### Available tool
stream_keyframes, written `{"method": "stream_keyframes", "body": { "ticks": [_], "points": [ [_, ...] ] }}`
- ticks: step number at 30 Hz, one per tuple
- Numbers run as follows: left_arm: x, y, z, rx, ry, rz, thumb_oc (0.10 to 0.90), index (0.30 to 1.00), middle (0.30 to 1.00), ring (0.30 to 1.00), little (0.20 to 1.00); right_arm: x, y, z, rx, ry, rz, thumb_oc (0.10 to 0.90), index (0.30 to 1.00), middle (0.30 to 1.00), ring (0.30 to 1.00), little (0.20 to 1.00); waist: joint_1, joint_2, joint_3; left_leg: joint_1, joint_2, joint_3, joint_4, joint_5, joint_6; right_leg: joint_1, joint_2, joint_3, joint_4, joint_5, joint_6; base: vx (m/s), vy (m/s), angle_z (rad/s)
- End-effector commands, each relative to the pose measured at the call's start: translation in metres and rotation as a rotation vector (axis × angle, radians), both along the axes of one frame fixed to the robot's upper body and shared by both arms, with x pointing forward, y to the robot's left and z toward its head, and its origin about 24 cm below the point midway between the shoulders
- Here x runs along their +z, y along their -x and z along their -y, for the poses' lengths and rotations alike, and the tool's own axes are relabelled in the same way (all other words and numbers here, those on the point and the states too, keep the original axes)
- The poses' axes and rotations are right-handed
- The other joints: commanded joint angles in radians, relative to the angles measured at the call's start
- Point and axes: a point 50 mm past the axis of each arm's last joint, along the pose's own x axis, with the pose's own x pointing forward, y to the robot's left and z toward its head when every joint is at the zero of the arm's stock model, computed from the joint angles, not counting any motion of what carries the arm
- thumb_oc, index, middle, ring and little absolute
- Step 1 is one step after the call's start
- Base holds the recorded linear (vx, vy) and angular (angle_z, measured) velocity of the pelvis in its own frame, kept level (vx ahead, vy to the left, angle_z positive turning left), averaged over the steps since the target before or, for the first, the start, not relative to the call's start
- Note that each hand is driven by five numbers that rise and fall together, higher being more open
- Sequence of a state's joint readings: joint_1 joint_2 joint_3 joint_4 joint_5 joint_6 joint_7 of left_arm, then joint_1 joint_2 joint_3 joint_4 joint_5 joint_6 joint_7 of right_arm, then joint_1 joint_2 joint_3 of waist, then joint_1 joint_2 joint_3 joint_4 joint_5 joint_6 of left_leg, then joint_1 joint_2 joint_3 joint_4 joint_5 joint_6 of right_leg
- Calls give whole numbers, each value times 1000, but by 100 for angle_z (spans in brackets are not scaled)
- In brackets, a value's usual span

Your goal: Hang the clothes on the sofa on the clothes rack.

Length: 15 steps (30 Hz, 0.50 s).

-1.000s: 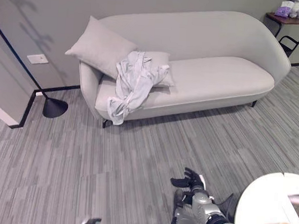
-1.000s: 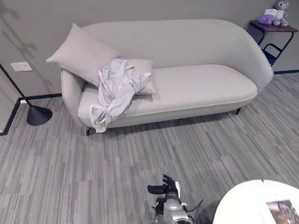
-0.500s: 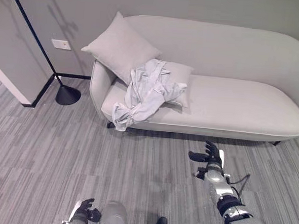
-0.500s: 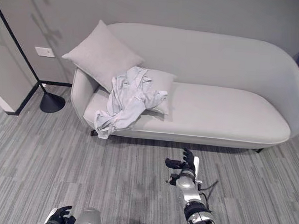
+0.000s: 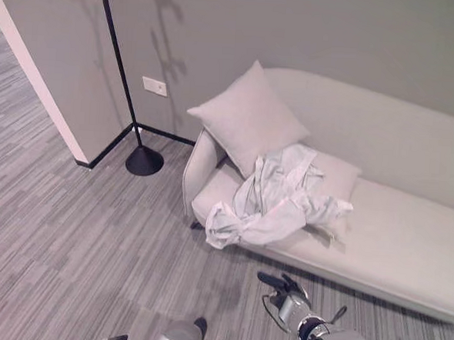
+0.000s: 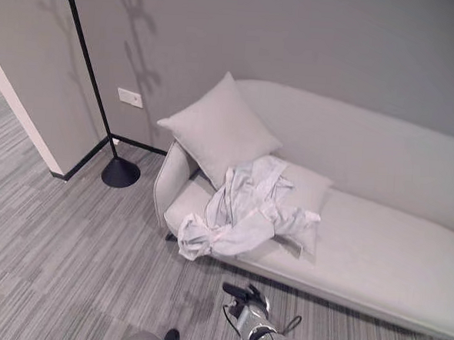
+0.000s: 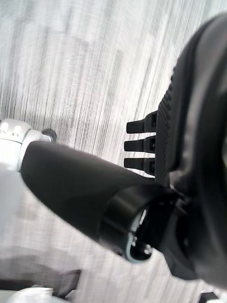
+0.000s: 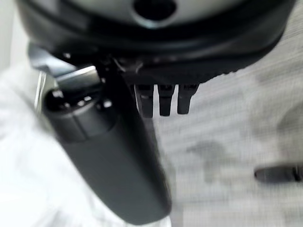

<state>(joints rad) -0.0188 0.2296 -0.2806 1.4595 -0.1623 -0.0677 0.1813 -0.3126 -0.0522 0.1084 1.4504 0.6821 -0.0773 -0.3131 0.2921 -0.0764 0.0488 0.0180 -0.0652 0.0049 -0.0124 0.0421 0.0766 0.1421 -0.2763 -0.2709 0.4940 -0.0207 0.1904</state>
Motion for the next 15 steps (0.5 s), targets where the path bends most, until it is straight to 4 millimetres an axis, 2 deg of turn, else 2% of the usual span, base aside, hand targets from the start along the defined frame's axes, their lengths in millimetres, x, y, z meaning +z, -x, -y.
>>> {"method": "stream_keyframes", "body": {
  "ticks": [1,2,3,4,5,6,7,8,9,10,11,14,15],
  "points": [
    [5,-25,-4,-107,-52,57,800,900,900,900,900,16,-30,19,-71,58,109,800,900,900,900,900,18,40,-12,-64,31,-29,-54,31,-31,-51,26,9,38,148,8,324,344,27],
    [7,-36,-1,-168,-70,78,800,900,900,900,900,11,-16,23,-109,88,49,800,900,900,900,900,-20,69,4,-8,41,-54,-71,9,-23,-135,30,5,113,85,-16,155,128,2],
    [7,-36,-1,-168,-70,78,800,900,900,900,900,11,-16,23,-109,89,49,800,900,900,900,900,-20,72,2,-11,44,-55,-72,12,-24,-137,33,3,111,87,-19,228,136,23],
    [8,-45,2,-188,-71,106,800,900,900,900,900,9,-9,27,-133,115,16,800,900,900,900,900,-41,78,12,5,47,-72,-75,4,-30,-174,55,3,65,41,-35,124,-31,32],
    [10,-55,5,-197,-74,140,800,900,900,900,900,7,-2,30,-150,140,-22,800,900,900,900,900,-55,78,21,13,46,-92,-75,-5,-40,-184,65,13,-22,-10,-43,175,-145,29],
    [13,-71,10,-206,-76,196,800,900,900,900,900,9,-3,37,-167,179,-47,800,900,900,900,900,-70,75,38,14,52,-119,-75,-14,-63,-173,63,30,-219,-21,-38,96,-150,33],
    [14,-71,10,-206,-76,197,800,900,900,900,900,10,-3,37,-167,179,-46,800,900,900,900,900,-72,78,36,10,56,-122,-75,-11,-64,-168,68,25,-233,-10,-39,126,-172,54],
    [14,-78,17,-245,-66,206,800,900,900,900,900,13,-12,37,-90,213,-45,800,900,900,900,900,-83,70,44,16,58,-130,-75,-26,-73,-178,60,51,-343,5,-34,152,-101,88],
    [16,-87,18,-290,-66,222,800,900,900,900,900,12,-5,46,-138,208,-55,800,900,900,900,900,-91,51,40,25,46,-152,-75,-39,-75,-141,73,91,-449,13,-25,265,-183,74],
    [13,-74,17,-292,-83,193,800,900,900,900,900,12,-5,46,-119,213,-57,800,900,900,900,900,-81,26,23,28,55,-141,-75,-48,-87,-119,67,91,-476,50,-10,230,-169,80],
    [12,-72,19,-270,-68,188,800,900,900,900,900,14,-12,44,-109,199,-41,800,900,900,900,900,-74,26,13,25,65,-142,-75,-48,-90,-117,73,91,-489,62,-12,269,-206,50],
    [4,-47,22,-211,-27,110,800,900,900,900,900,8,-2,40,-71,147,-61,800,900,900,900,900,-55,25,-17,16,88,-178,-75,-48,-112,-62,97,56,-568,67,-25,197,-135,23],
    [4,-47,22,-211,-26,110,800,900,900,900,900,8,-2,40,-71,147,-61,800,900,900,900,900,-55,25,-17,16,88,-178,-75,-48,-112,-61,97,56,-568,67,-25,88,-60,30]
  ]
}}
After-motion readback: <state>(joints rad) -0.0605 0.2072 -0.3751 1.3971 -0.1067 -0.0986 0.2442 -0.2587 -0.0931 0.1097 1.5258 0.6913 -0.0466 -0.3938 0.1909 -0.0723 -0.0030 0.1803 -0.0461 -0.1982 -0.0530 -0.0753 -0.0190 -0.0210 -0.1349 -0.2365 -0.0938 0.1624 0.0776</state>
